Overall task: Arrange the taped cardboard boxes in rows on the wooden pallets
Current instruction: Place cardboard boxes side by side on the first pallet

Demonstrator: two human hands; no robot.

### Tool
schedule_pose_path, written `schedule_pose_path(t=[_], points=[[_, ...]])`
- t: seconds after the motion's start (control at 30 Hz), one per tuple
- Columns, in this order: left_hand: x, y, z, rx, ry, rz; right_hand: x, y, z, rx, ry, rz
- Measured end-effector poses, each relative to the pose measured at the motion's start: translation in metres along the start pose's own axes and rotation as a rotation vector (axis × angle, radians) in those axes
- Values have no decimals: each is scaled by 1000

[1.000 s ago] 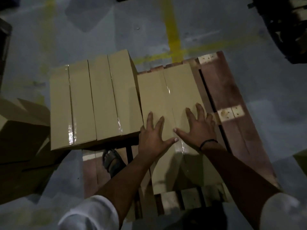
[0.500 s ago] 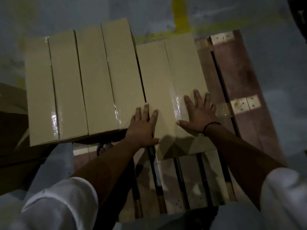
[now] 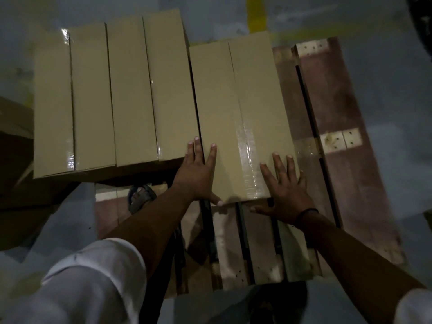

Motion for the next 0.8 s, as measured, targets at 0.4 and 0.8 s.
schedule_pose_path(t=[0.4,0.8], points=[[-5,-3,-4,-34,-7,47,5,-12,9,88,-84,102],[14,-11,-15,-23,57,90,31,-63,18,115,-59,75]])
Point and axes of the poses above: each hand's wrist, its own y-axis away from the middle knuckle, its own x-axis out of the back of the hand, z = x × y, the point moved 10 cm from there along -y, towards the middle knuckle, and after that the axes turned 12 degrees about x, right-handed, at the moved point
